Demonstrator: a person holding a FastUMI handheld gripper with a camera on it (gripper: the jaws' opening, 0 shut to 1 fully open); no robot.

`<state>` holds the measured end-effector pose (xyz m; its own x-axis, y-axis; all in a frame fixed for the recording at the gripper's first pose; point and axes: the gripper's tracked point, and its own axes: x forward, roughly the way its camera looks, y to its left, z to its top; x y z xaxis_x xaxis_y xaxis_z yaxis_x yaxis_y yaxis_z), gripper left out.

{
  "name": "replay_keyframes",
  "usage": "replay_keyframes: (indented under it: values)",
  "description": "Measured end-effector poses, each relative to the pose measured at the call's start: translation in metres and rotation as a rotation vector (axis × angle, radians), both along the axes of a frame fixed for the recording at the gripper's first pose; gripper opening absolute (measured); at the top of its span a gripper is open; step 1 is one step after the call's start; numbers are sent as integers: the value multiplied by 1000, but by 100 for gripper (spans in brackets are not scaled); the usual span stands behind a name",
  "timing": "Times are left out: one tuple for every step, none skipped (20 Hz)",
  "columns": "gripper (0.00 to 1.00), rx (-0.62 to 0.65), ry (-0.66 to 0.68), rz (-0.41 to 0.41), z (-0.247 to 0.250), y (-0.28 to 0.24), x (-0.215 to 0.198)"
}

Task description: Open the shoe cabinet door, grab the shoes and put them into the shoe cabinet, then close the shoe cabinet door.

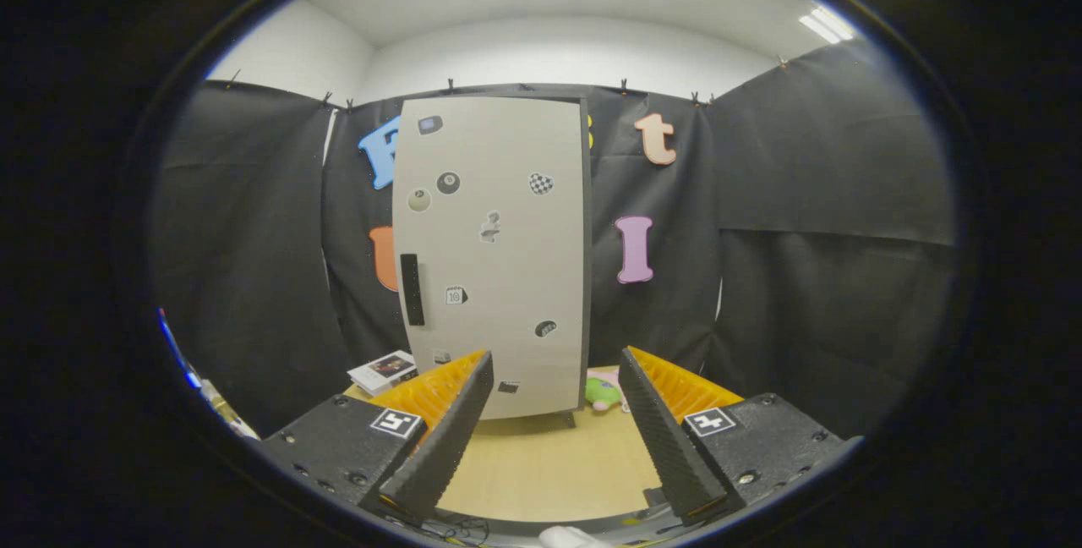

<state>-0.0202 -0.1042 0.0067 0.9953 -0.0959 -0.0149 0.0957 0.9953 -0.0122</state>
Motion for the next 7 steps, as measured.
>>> replay_keyframes:
  values:
    - [98, -3, -3, -1, 0, -1, 0]
    - [98, -5, -3, 2, 0, 0, 0]
    - [98, -6, -1, 6, -2, 1, 1]
    - [98, -5, 4, 7, -3, 2, 1]
    - [98, -4, 3, 10, -4, 3, 1]
    - [98, -4, 5, 9, -4, 3, 1]
    - [98, -7, 3, 9, -3, 3, 1]
